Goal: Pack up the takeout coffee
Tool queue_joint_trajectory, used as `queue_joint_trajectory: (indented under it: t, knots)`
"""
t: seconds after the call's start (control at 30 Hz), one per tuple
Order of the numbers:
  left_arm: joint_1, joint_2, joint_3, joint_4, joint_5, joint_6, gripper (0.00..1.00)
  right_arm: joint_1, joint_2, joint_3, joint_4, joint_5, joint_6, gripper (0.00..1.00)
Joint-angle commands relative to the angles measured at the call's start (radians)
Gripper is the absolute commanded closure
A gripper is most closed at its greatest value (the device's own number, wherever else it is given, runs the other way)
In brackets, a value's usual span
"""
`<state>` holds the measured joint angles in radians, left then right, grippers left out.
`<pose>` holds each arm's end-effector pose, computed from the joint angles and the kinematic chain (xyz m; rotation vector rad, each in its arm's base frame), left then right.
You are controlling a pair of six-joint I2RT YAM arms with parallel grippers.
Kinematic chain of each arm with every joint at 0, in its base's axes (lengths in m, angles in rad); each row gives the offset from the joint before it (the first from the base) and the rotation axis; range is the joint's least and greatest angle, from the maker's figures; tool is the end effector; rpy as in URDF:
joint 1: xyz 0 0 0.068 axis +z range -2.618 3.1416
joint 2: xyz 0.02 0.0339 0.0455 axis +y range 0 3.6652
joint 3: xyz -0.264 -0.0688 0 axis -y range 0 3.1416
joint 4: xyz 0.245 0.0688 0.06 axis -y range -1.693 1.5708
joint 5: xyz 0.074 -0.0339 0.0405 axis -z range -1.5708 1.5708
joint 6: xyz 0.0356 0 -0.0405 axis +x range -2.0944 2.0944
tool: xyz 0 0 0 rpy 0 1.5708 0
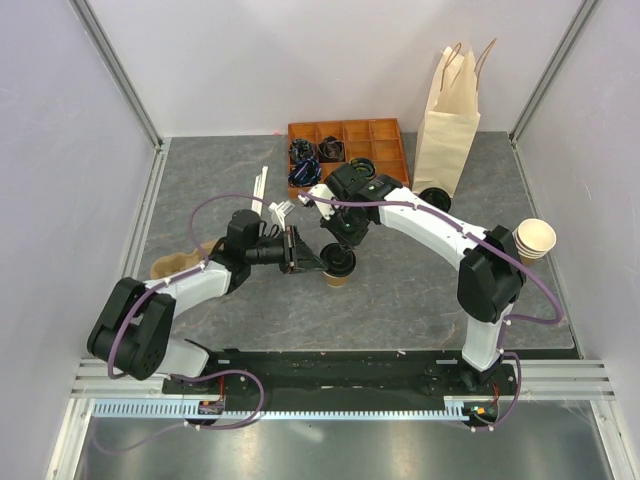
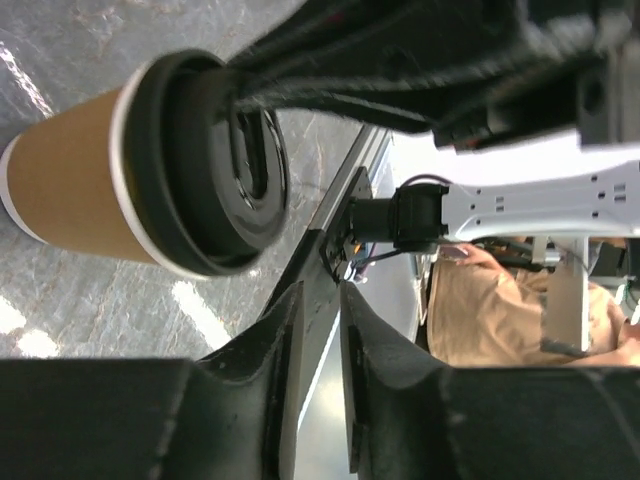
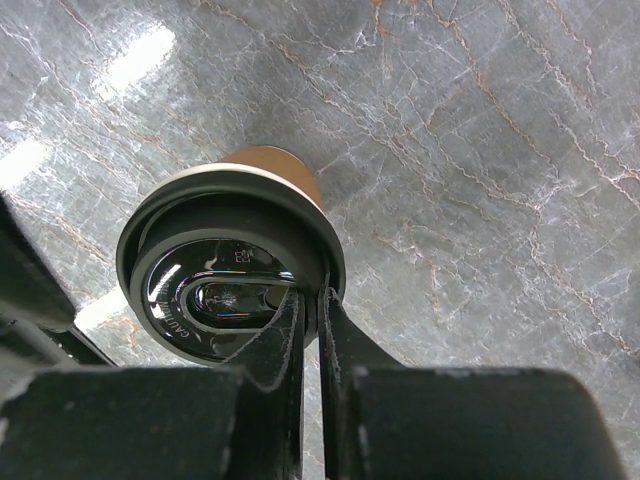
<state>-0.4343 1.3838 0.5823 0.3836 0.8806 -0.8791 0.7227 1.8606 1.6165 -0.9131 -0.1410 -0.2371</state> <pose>0.2359 -0.1397 0.1994 0.1683 2.2446 -1.6573 0.2904 0.2628 0.2655 -1.3083 2.4253 0.3278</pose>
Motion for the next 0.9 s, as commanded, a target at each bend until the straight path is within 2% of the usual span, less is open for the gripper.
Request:
queue_joint_trajectory:
  t: [0.0,0.03,0.1,0.17,0.57,0.87]
  knots:
    - [-0.006,0.041,0.045,0.124,-0.032,-0.107,0.78,0.003,0.012,0.025,0.01,0.003,0.024,0.91]
    - [-0.006,0.047,0.045,0.129,-0.04,-0.115,0.87,0.004,0.012,0.029,0.005,0.001,0.027,0.92]
    - [-0.006,0.055,0.031,0.144,-0.064,-0.148,0.96,0.004,0.012,0.037,0.002,-0.003,0.032,0.93]
    - [-0.006,0.063,0.017,0.178,-0.074,-0.179,0.98,0.006,0.015,0.043,-0.006,-0.008,0.039,0.94]
    - [-0.015,0.09,0.034,0.176,-0.094,-0.192,0.98,0.03,0.015,0.065,-0.017,0.027,0.053,0.86]
    - [-0.021,0.119,0.045,0.1,-0.135,-0.14,0.98,0.044,0.026,0.071,-0.026,0.052,0.055,0.8]
